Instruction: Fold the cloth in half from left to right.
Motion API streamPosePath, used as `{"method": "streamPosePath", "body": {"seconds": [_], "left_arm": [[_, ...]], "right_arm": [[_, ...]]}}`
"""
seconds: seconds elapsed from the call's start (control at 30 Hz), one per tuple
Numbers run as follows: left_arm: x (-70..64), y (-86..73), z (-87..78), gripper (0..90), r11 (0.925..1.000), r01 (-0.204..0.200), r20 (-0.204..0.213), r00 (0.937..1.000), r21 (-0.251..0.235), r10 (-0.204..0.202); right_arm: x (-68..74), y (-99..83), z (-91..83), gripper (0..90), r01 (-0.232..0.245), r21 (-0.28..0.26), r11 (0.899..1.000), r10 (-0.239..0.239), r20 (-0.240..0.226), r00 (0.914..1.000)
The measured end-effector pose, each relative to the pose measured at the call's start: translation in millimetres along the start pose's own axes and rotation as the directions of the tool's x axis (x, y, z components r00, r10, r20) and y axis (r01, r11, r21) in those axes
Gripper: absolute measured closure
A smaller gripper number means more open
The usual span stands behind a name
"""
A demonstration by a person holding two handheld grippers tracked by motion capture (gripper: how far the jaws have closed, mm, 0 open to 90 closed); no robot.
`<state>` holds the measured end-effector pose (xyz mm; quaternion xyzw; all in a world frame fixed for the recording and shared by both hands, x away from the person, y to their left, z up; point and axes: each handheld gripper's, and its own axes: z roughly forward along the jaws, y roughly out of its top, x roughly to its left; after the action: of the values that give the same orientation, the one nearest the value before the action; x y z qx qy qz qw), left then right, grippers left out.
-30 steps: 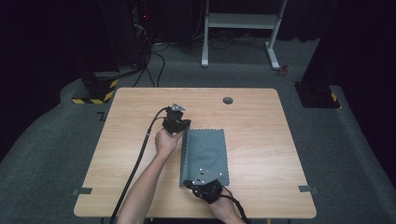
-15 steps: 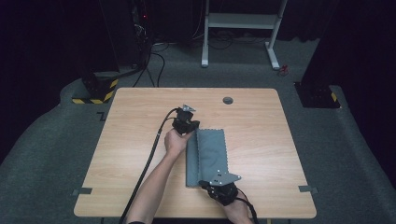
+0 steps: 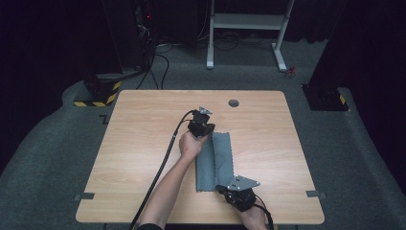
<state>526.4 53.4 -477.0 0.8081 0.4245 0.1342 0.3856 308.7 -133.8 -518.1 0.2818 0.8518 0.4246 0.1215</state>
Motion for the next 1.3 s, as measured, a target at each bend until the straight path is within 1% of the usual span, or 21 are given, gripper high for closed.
{"method": "streamPosePath", "body": {"seconds": [0.07,0.13,0.23,0.27,0.4,0.47,0.53,0.6,0.67,0.7,0.87,0.9,1.0,1.2,1.27,1.3], "left_arm": [[-1.7,-0.3,2.4,90.0,1.0000,-0.003,-0.001,1.0000,0.001,0.003],[-3.4,-0.1,4.5,90.0,1.0000,-0.003,-0.001,1.0000,0.001,0.003],[-7.4,1.9,7.4,90.0,0.9999,-0.013,-0.001,0.9999,-0.002,0.013],[-8.8,2.5,8.3,90.0,0.9999,-0.010,0.002,0.9999,-0.002,0.010],[-16.1,6.0,14.4,90.0,0.9997,-0.023,0.010,0.9997,0.000,0.023],[-19.4,7.3,17.8,90.0,0.9993,-0.037,0.014,0.9992,0.005,0.037],[-23.6,8.2,21.6,90.0,0.9993,-0.037,0.018,0.9992,0.006,0.037],[-26.7,9.4,25.7,90.0,0.9988,-0.046,0.024,0.9987,0.015,0.045],[-28.6,10.5,28.8,90.0,0.9986,-0.048,0.027,0.9985,0.022,0.047],[-29.5,10.6,29.7,90.0,0.9989,-0.041,0.029,0.9987,0.020,0.041],[-33.3,12.5,34.8,90.0,0.9979,-0.056,0.028,0.9981,0.032,0.055],[-33.1,12.9,36.1,90.0,0.9973,-0.064,0.026,0.9976,0.035,0.064],[-35.1,12.6,40.0,90.0,0.9978,-0.054,0.027,0.9982,0.037,0.053],[-38.4,12.7,46.9,90.0,0.9969,-0.062,0.024,0.9978,0.048,0.061],[-38.2,12.6,48.3,90.0,0.9963,-0.070,0.019,0.9974,0.050,0.069],[-38.2,12.2,48.9,90.0,0.9963,-0.067,0.020,0.9976,0.053,0.066]], "right_arm": [[-0.7,-1.4,-2.3,90.0,-0.002,0.007,1.000,0.002,0.011,0.9999],[-1.5,-2.5,-5.5,90.0,0.008,0.012,1.000,-0.009,0.024,0.9997],[-2.5,-4.3,-9.5,90.0,0.004,0.008,1.000,-0.004,0.037,0.9993],[-3.6,-5.1,-11.2,90.0,0.006,0.005,1.000,-0.006,0.042,0.9991],[-5.5,-8.5,-14.2,90.0,0.000,0.016,1.000,-0.001,0.052,0.9987],[-6.4,-10.5,-15.6,90.0,-0.004,0.019,1.000,0.003,0.054,0.9985],[-7.0,-11.8,-17.1,90.0,-0.006,0.022,1.000,0.005,0.057,0.9984],[-7.6,-13.1,-18.6,90.0,-0.008,0.025,1.000,0.006,0.059,0.9982],[-8.4,-14.3,-19.8,90.0,-0.009,0.028,1.000,0.007,0.064,0.9979],[-8.9,-14.9,-20.6,90.0,-0.011,0.030,0.999,0.009,0.068,0.9977],[-10.6,-16.3,-23.4,90.0,-0.018,0.032,0.999,0.016,0.074,0.9972],[-10.8,-16.5,-23.8,90.0,-0.017,0.033,0.999,0.015,0.076,0.9970],[-12.4,-17.7,-24.7,90.0,-0.019,0.037,0.999,0.016,0.082,0.9965],[-14.6,-19.4,-26.6,90.0,-0.030,0.042,0.999,0.026,0.090,0.9956],[-15.8,-19.7,-26.5,90.0,-0.034,0.048,0.998,0.029,0.092,0.9954],[-16.2,-19.8,-26.4,90.0,-0.043,0.052,0.998,0.038,0.093,0.9949]]}}
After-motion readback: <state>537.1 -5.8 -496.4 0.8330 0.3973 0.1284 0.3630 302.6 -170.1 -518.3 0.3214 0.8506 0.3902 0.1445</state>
